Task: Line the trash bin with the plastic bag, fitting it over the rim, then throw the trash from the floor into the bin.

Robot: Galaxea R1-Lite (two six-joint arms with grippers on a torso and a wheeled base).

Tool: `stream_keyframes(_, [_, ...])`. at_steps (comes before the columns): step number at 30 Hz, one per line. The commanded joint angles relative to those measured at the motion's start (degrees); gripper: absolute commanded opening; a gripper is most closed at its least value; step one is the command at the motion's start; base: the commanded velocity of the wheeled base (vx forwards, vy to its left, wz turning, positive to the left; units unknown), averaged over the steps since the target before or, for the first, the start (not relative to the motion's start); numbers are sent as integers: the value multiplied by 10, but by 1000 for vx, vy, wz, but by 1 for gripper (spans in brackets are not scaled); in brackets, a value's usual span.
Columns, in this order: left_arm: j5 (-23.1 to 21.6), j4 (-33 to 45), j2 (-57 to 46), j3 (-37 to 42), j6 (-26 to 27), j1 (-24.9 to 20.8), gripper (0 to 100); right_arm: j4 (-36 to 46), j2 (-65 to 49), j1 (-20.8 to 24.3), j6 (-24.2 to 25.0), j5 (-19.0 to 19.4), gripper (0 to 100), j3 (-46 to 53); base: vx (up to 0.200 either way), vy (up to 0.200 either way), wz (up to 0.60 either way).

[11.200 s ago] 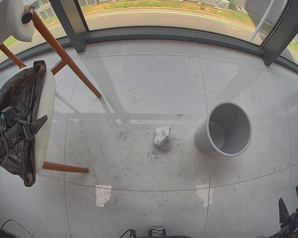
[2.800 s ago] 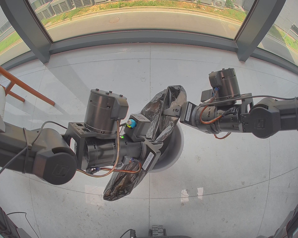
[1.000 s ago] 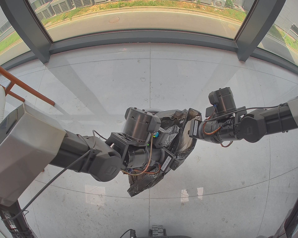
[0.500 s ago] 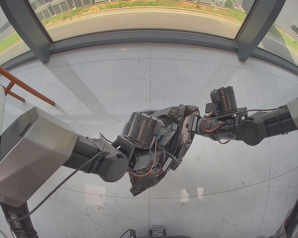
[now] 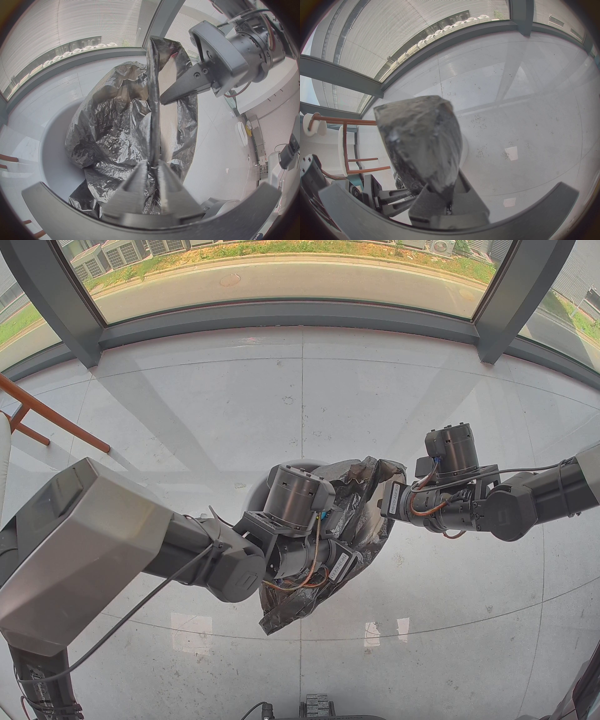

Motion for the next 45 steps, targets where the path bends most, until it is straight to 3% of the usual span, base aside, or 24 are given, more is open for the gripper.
stream_keyframes(1, [-1, 1, 2, 5, -2, 0, 0, 0, -4, 0, -1, 0, 0, 2, 0, 0, 0])
stream_keyframes(7, [-2, 6, -19, -10, -12, 8, 0, 1, -26, -1, -7, 4, 0, 32, 0, 0, 0])
stream_keyframes(15, [-7, 29, -70, -15, -12, 26, 0, -1, -46, 3, -80, 32, 0, 85, 0, 0, 0])
stream_keyframes(22, [-6, 28, -79, -26, -12, 55, 0, -1, -42, 4, -139, 76, 0, 55, 0, 0, 0])
stream_keyframes(36, [-8, 32, -100, -51, -12, 103, 0, 1, 30, -16, -155, 87, 0, -58, 0, 0, 0])
stream_keyframes(45, [-16, 77, -120, -83, -13, 122, 0, 10, 30, -41, -176, 101, 0, -88, 0, 0, 0])
